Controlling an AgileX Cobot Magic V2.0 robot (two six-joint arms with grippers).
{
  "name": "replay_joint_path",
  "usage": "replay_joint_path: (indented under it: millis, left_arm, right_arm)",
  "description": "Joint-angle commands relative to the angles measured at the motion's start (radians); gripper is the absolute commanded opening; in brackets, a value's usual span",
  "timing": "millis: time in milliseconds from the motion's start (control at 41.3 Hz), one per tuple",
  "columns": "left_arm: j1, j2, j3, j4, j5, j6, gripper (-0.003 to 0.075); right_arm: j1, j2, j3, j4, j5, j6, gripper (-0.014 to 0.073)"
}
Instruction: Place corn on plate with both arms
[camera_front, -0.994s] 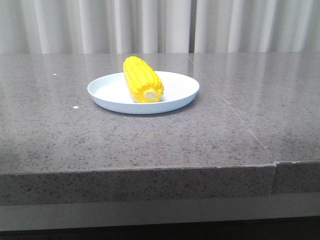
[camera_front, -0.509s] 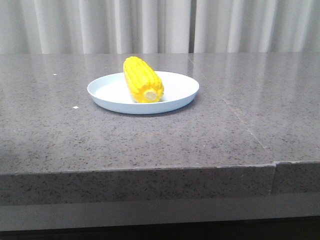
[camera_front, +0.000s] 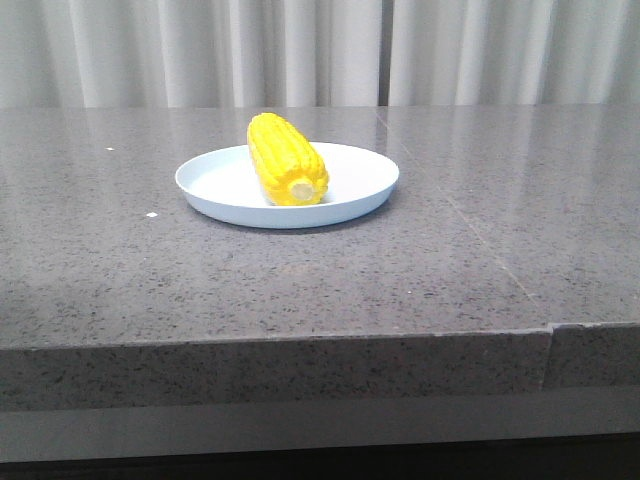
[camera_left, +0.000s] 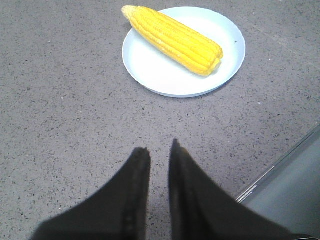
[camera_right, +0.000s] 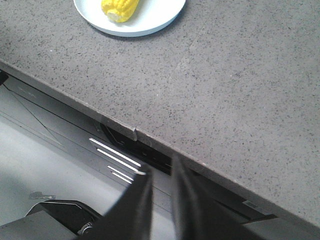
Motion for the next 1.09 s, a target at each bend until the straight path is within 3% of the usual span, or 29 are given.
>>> replay_joint_path:
  millis: [0, 606, 751, 897, 1066]
  left_arm:
    - [-0.008, 0.003, -0.029, -0.007, -0.071, -0.008, -0.0020]
    - [-0.009, -0.006, -0.027, -0.009, -0.071, -0.008, -0.0020]
    - [0.071, -0.054, 0.008, 0.000, -0.093, -0.008, -0.0020]
    - [0.218, -0.162, 0.157, -0.026, -0.245, -0.008, -0.0020]
    - [0.356, -0.339, 0.424, -0.039, -0.544, -0.008, -0.0020]
  right_arm:
    - [0.000, 0.005, -0.023, -0.015, -0.065, -0.006, -0.0076]
    - [0.000, 0.005, -0.023, -0.015, -0.059, -0.006, -0.0068]
    - [0.000, 0.006, -0.023, -0.015, -0.059, -0.006, -0.0068]
    - [0.000, 0.006, -0.023, -0.015, -0.059, -0.006, -0.0068]
    - [0.000, 0.006, -0.023, -0.015, -0.059, -0.006, -0.0068]
